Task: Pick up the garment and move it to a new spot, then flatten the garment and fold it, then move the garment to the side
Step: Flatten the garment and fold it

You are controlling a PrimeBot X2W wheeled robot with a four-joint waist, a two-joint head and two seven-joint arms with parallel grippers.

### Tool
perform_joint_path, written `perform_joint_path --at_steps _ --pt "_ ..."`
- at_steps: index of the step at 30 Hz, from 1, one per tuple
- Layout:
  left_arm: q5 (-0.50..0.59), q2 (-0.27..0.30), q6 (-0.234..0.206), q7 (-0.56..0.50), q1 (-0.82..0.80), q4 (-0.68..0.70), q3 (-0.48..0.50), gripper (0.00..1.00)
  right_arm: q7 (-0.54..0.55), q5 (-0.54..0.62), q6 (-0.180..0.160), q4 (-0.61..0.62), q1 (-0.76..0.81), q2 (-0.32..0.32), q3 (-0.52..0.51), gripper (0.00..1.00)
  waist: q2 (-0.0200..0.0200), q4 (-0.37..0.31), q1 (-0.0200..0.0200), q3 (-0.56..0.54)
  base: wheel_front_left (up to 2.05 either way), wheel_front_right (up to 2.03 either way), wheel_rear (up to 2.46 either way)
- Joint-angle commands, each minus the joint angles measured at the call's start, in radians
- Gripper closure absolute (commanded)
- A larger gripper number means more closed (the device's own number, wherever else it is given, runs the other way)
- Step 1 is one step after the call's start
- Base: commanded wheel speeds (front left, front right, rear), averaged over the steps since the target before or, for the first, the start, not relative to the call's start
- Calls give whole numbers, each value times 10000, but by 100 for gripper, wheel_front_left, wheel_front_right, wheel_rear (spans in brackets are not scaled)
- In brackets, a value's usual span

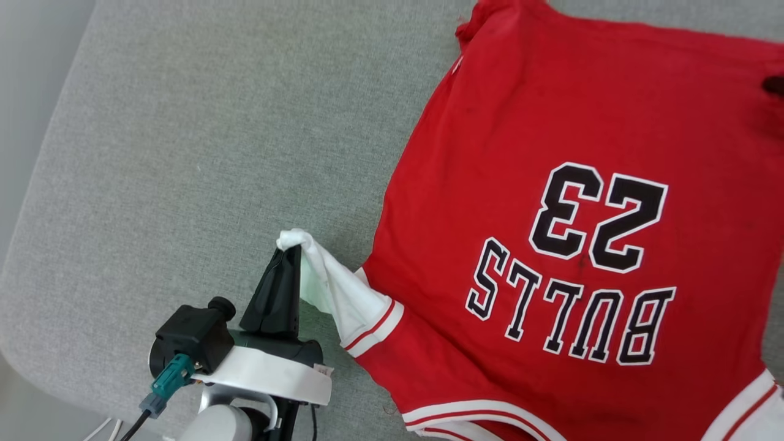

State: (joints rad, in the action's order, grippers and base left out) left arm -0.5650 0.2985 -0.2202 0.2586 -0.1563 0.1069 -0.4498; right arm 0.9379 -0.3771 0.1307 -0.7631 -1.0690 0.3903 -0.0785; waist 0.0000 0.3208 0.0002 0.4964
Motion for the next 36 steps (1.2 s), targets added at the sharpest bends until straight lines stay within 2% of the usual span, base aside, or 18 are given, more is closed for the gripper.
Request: perform_joint_path --at_steps 1,8,12,17,23,29,35,36 --pt "-15 -15 11 47 54 -101 39 100 -3 21 -1 143 146 129 127 100 0 -106 -2 -269 0 0 0" --pt "-205 23 -35 55 348 -720 267 100 -451 -306 -3 1320 745 662 1435 100 0 -593 -2 -1394 0 0 0" --pt "-351 120 -103 35 637 -1042 445 100 -633 -815 -3 2173 1696 1062 2082 100 0 -1022 -2 -2175 0 0 0" --pt "-618 375 -293 -47 1130 -1345 792 100 -437 -1458 -3 3326 3648 1590 2600 100 0 -1727 -2 -3174 0 0 0" --pt "-937 737 -582 -166 1938 -1470 1259 100 138 -2017 -3 4726 6639 1785 2273 100 0 -2660 -2 -4058 0 0 0" --pt "-1228 1012 -705 -251 2502 -1553 1605 100 638 -2105 -1 5840 9485 1452 1496 100 0 -3438 -2 -4357 0 0 0" --pt "-1302 1099 -841 -341 2646 -1490 1693 100 1092 -2030 -1 6648 11657 391 552 100 0 -3793 -2 -4327 0 0 0" --pt "-1308 1114 -856 -356 2648 -1484 1693 100 1117 -1941 -1 6758 11920 223 410 81 0 -3821 -2 -4315 0 0 0"
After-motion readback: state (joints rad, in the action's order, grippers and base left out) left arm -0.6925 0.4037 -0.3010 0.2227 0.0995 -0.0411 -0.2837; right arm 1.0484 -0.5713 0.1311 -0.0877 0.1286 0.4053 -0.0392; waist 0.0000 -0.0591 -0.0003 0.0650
